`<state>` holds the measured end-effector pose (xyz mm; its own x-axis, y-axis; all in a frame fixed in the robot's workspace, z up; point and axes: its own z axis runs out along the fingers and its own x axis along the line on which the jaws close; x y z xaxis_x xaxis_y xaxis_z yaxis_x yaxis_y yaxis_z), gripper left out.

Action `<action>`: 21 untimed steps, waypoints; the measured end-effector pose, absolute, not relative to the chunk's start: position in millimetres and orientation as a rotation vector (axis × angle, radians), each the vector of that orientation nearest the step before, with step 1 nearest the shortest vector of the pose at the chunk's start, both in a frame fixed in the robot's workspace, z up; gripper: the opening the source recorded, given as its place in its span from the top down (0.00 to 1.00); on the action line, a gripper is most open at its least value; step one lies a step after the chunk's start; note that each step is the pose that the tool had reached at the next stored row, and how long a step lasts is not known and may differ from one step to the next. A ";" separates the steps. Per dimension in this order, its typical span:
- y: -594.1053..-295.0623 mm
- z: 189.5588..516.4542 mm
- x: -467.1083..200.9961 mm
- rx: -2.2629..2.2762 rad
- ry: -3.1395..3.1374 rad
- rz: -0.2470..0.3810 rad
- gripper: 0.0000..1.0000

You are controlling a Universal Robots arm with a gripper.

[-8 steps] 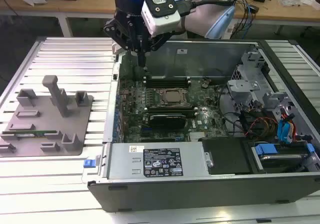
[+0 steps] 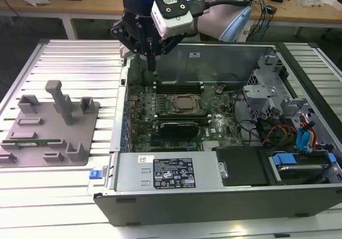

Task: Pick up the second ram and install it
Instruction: 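Reach for the second ram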

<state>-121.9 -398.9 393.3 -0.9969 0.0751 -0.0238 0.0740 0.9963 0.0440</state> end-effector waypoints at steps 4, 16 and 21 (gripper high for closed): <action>-398.8 393.3 -126.9 0.117 3.113 0.064 0.92; -398.8 393.1 -158.8 0.117 3.113 0.064 0.92; -398.9 393.1 -170.2 0.116 3.113 0.064 0.92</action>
